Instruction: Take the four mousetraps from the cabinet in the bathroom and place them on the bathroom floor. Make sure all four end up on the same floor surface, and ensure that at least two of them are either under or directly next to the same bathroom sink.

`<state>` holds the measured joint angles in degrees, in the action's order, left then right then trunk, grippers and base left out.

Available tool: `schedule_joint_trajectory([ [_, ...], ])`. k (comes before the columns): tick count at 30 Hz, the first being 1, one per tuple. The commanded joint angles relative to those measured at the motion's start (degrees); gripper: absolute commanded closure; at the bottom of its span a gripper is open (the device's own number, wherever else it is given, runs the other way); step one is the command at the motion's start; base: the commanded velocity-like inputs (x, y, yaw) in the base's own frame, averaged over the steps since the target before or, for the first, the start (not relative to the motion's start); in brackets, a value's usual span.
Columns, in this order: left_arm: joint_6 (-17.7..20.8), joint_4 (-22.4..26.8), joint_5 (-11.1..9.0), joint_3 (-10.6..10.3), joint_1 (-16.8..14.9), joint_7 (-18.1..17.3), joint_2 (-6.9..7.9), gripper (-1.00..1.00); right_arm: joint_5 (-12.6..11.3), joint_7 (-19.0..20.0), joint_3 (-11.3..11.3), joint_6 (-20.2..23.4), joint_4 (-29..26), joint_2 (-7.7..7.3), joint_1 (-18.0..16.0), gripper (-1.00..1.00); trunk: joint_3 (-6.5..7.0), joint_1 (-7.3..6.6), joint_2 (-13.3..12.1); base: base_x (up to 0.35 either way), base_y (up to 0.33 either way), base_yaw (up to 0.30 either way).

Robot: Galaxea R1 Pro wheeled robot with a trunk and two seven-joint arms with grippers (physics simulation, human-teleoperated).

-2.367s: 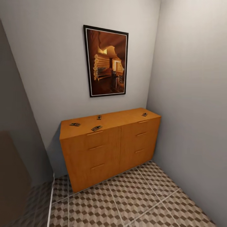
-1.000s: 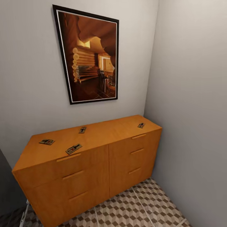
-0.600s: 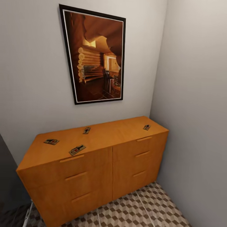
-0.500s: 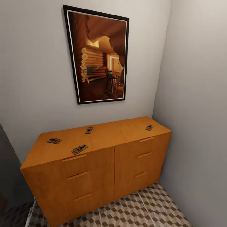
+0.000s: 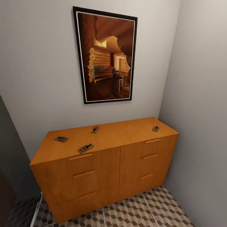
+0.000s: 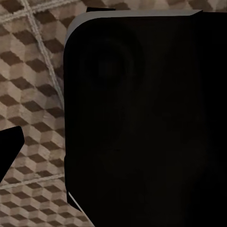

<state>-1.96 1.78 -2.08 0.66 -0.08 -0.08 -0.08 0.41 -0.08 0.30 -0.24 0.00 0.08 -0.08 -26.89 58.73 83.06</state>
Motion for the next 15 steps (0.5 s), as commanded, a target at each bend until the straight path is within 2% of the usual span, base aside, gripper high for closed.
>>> schedule_joint_trajectory([
  [1,-0.15,-0.01,-0.22,0.05,-0.01,-0.01,-0.01,-1.00,0.04,-0.01,0.03,-0.03,0.00,0.00,-0.01,-1.00,-0.04,0.00,0.02,0.000,0.000,0.021],
  [15,-0.15,-0.01,-0.22,0.05,-0.01,-0.01,-0.01,-1.00,0.03,-0.01,0.13,-0.03,0.03,0.00,-0.01,-1.00,-0.04,0.00,0.02,0.000,0.000,0.006],
])
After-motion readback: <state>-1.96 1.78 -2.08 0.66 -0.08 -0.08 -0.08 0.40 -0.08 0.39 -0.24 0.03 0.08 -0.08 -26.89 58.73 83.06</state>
